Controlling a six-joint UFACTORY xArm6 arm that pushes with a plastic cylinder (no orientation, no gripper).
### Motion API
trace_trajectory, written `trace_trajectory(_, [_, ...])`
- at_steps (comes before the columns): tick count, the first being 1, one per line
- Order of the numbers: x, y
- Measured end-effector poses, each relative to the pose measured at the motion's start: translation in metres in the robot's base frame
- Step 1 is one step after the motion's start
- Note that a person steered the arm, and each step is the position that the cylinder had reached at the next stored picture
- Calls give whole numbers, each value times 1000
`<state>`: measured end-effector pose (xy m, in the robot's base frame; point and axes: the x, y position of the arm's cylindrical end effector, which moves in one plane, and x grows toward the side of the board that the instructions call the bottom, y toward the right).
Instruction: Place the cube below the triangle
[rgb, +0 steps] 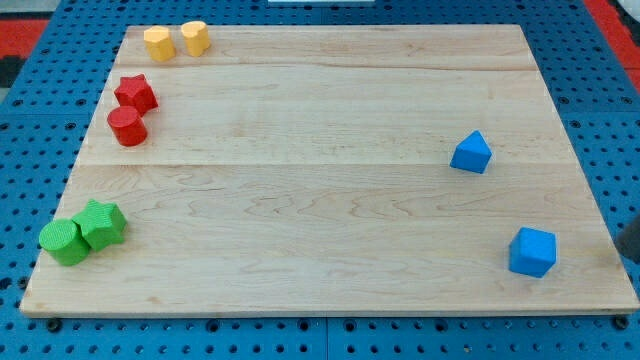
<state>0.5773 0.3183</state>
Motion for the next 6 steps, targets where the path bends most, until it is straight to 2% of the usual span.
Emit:
trace_trajectory(1, [17, 4])
trace_trajectory(4, [16, -13])
trace_trajectory(6, [17, -95])
